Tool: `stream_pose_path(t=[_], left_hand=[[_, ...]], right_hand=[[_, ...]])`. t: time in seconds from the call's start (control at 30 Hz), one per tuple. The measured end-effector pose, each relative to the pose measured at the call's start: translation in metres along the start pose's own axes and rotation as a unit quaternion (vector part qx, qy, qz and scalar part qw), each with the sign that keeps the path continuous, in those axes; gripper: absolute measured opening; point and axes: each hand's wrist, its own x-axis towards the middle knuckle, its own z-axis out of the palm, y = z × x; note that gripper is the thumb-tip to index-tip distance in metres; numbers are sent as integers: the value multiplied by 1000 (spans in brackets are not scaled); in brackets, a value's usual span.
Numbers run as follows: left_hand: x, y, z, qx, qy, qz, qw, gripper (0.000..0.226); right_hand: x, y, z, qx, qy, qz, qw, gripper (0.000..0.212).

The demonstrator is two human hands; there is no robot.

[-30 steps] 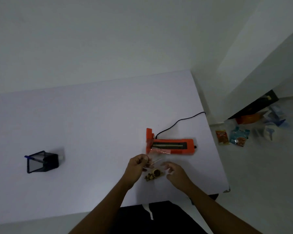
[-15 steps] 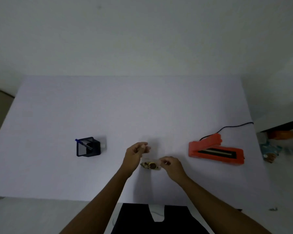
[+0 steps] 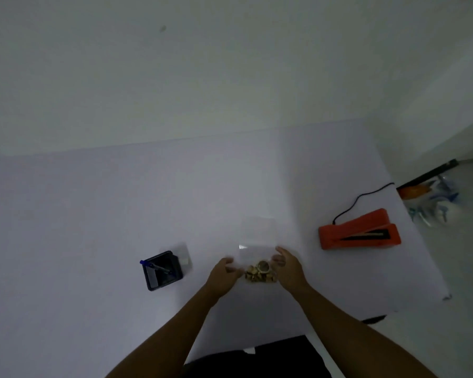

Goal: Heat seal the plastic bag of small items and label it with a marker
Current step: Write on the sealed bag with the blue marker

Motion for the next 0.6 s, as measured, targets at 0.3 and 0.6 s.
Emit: stream_pose_path(t=[0.3,0.6], left_hand=[[-23,13,-26,65,50,97,992,34],[-90,-9,-142,-34,371,194,907,11]], right_hand=[[-59,-66,25,22,150,-102,983,26],[-100,-137,139,-99,-160,-331,925,17]])
